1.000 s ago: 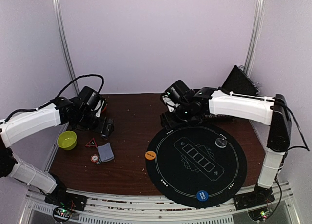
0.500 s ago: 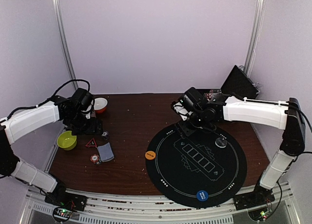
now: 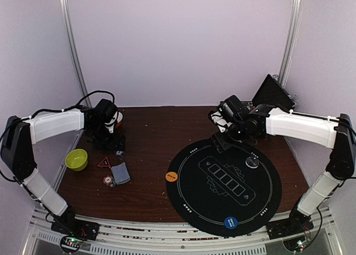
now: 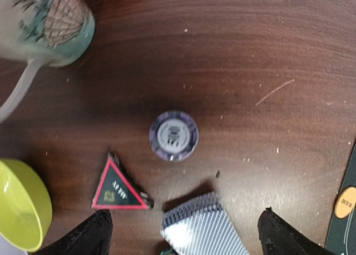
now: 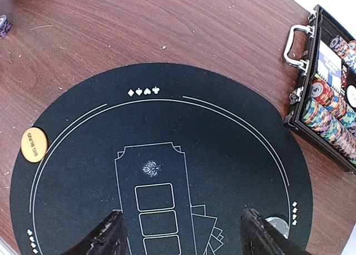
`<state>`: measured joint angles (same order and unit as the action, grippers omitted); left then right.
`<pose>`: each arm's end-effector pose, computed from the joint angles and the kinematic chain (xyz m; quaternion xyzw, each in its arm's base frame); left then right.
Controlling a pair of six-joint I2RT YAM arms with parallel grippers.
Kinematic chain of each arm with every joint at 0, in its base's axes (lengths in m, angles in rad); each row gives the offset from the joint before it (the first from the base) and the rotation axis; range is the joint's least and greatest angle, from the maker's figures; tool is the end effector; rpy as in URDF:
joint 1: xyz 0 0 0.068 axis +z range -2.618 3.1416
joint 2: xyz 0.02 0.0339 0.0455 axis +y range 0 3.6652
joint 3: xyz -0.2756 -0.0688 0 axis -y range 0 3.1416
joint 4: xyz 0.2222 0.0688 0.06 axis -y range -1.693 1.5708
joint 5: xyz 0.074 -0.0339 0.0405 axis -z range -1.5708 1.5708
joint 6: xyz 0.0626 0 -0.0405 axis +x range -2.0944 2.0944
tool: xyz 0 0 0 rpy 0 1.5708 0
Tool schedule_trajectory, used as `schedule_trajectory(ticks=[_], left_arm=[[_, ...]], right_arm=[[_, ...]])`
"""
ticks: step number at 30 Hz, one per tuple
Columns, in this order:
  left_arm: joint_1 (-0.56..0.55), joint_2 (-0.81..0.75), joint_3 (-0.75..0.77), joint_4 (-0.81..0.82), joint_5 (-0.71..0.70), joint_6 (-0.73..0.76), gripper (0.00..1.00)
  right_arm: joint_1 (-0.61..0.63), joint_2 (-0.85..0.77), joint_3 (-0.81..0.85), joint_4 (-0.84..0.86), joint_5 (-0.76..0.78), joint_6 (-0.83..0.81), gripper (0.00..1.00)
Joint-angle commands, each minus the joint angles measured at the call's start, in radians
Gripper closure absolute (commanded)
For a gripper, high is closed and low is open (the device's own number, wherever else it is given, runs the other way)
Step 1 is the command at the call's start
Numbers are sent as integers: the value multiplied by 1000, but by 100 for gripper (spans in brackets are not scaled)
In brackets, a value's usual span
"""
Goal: Distribute texas hold em gaming equipment
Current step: Pick up the pile of poker chips from the center of the board.
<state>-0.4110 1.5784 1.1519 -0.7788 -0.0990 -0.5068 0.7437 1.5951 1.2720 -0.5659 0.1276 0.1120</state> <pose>0.2756 -0.1134 0.2245 -0.0560 0.9806 -0.0368 0.1843 0.2573 0.2258 0.2697 -0.2719 0.9006 0.0838 0.3285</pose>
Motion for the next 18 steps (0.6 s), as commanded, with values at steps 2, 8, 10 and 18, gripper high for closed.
schedule_trajectory(ticks=[2, 8, 10, 18], left_arm=[[26, 138, 79, 64, -13, 92, 4], [51, 302, 126, 97, -32, 146, 2], [52, 327, 129, 115, -30, 153, 2], [51, 374, 79, 199, -9, 189, 18]], right_arm=[[-6, 13, -2, -8, 5, 4, 28], [-5, 43, 17, -23, 1, 10, 28], [-5, 49, 22, -28, 4, 15, 28], [-6, 57, 24, -30, 10, 22, 28]])
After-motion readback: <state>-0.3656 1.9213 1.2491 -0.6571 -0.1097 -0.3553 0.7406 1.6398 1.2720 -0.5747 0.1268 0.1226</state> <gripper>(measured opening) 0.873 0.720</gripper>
